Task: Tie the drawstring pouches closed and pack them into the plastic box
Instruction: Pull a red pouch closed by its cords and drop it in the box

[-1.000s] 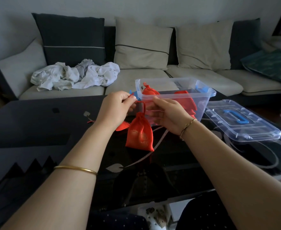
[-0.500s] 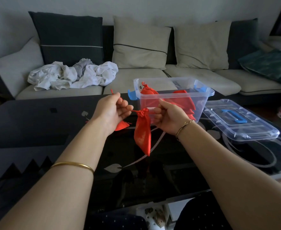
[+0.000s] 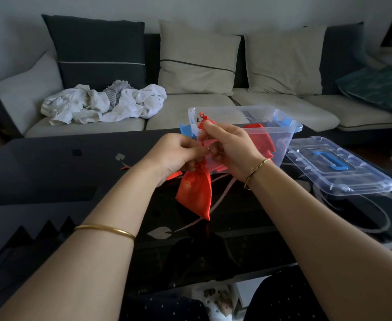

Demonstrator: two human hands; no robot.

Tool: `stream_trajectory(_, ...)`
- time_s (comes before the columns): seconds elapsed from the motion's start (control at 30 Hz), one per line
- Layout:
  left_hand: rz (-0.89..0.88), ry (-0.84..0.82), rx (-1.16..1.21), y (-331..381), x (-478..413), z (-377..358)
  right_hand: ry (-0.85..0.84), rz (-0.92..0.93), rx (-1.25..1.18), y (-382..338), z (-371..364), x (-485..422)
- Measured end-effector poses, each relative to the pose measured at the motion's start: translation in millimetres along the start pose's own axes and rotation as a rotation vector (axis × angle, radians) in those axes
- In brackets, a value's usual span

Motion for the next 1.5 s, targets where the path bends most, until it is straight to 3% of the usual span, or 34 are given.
stream_trajectory(0.27, 0.034, 0.027, 0.055, -5.0, -2.5, 1.8, -0.017, -0.125, 0.09, 11.8, 8.0, 3.1)
stream_trajectory(0.37, 0.053, 0.066, 0.066, -7.7, -2.4, 4.9, -0.02, -0.019, 0.167, 6.0, 9.6, 3.0)
stream_trajectory(0.57, 0.13, 0.177, 0.121, -13.6, -2.1, 13.5, -0.075, 0.319, 0.599, -9.5, -5.2, 9.9)
stream_trajectory(0.83, 0.191, 0.212, 0.177, -12.9, 0.6, 14.1, -0.056, 0.592, 0.873, -25.8, -18.3, 20.2)
stream_trajectory(0.93, 0.163, 0.282, 0.172, -9.1, 0.3, 22.4, -0.054, 0.448, 0.796, -17.8, -13.3, 14.7)
stream_trajectory(1.1, 0.022, 0.453, 0.014, 8.0, 2.2, 44.3, -0.006, 0.046, 0.382, 9.4, 5.4, 6.5)
stream_trajectory(1.2, -0.117, 0.378, -0.112, 25.4, 4.2, 39.4, -0.002, -0.156, 0.105, 23.7, 8.6, 8.6)
stream_trajectory(1.33, -0.268, 0.268, -0.442, 36.3, 6.6, 16.5, 0.021, -0.218, 0.021, 28.7, 9.0, 7.5)
stream_trajectory(1.5, -0.278, 0.287, -0.552, 29.4, 1.0, 14.5, -0.025, -0.25, -0.061, 31.8, 6.8, 6.1)
Point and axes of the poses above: each hand's wrist, its own x-axis away from the middle knuckle, its own z-axis out of the back of the hand, y = z × x, the point moved 9 cm from there along -x, towards the middle knuckle, and after that the axes turned 6 degrees about y, right-handed, at the moved point
